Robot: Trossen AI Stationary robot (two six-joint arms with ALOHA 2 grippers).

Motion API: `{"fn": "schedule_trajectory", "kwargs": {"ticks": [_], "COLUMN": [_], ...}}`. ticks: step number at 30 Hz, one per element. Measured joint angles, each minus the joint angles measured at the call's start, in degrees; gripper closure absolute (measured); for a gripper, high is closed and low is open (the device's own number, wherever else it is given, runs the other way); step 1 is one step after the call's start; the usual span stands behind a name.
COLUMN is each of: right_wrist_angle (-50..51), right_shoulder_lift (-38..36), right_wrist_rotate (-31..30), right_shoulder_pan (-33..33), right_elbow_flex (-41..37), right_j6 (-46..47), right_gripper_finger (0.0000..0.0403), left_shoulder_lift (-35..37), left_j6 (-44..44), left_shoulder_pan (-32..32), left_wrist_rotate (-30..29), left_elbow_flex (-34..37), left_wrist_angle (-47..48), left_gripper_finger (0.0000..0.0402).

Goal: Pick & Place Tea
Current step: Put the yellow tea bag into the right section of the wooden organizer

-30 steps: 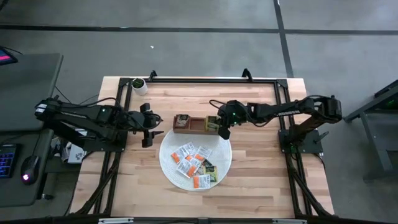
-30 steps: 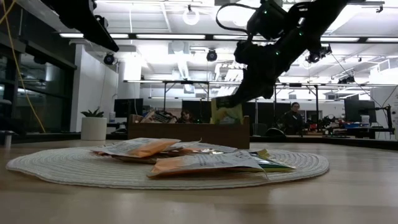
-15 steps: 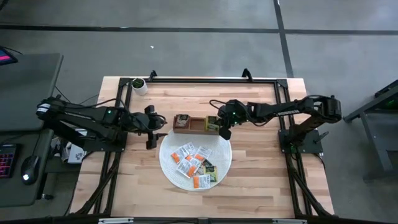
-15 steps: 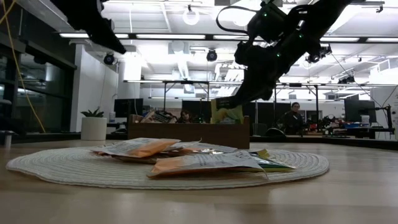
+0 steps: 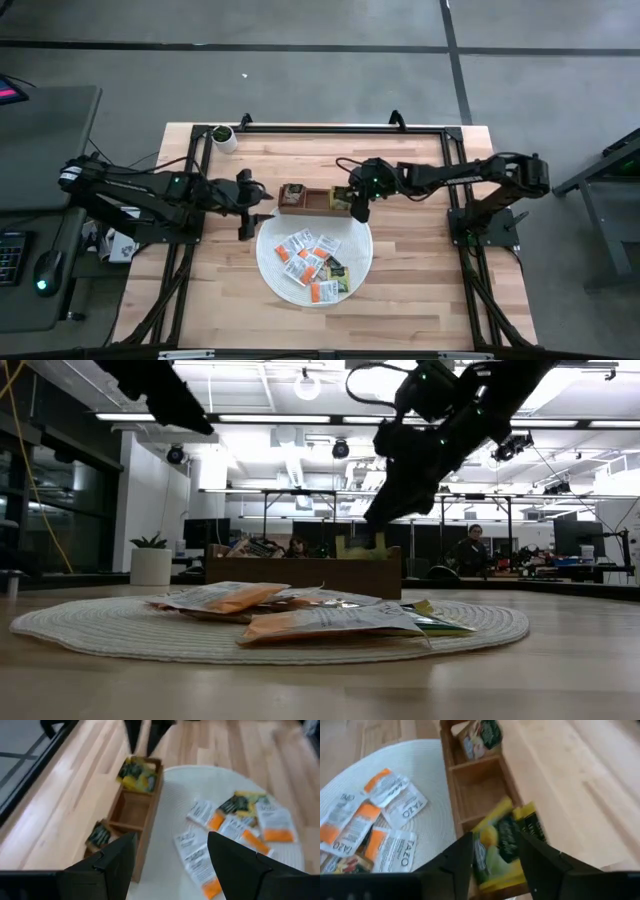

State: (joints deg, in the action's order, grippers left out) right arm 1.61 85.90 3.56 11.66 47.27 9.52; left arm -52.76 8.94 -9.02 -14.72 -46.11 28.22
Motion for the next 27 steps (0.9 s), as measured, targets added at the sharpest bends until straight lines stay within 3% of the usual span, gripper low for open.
{"fn": "schedule_trajectory", "kwargs": {"ticks": [6,10,18,24,27], "right_wrist_angle": [14.9,21.7,24.3,23.6,23.2], "right_shoulder_lift": [-3.4,-6.4,-9.3,-9.1,-9.1], "right_wrist_rotate": [-5.0,-4.0,-3.5,-6.3,-9.9], "right_shoulder_pan": [0.0,-0.4,-7.9,-16.0,-19.8], "right_elbow_flex": [7.0,10.8,10.3,7.9,7.4], "right_j6": [0.7,4.0,13.8,20.3,23.4], "right_gripper_finger": [0.0237,0.025,0.0303,0.0389,0.0393], "left_shoulder_lift": [-5.3,-9.2,-18.3,-24.8,-28.2], "left_j6": [0.4,0.4,1.9,3.8,4.9], "left_shoulder_pan": [-0.7,-2.8,-7.9,-10.5,-11.1], "left_wrist_rotate": [3.3,3.8,5.1,6.7,7.5], "left_elbow_flex": [0.1,0.0,0.0,0.0,0.0], "left_wrist_angle": [-4.8,-7.5,-22.0,-31.6,-36.3], "left_gripper_finger": [0.016,0.016,0.016,0.016,0.0162]}}
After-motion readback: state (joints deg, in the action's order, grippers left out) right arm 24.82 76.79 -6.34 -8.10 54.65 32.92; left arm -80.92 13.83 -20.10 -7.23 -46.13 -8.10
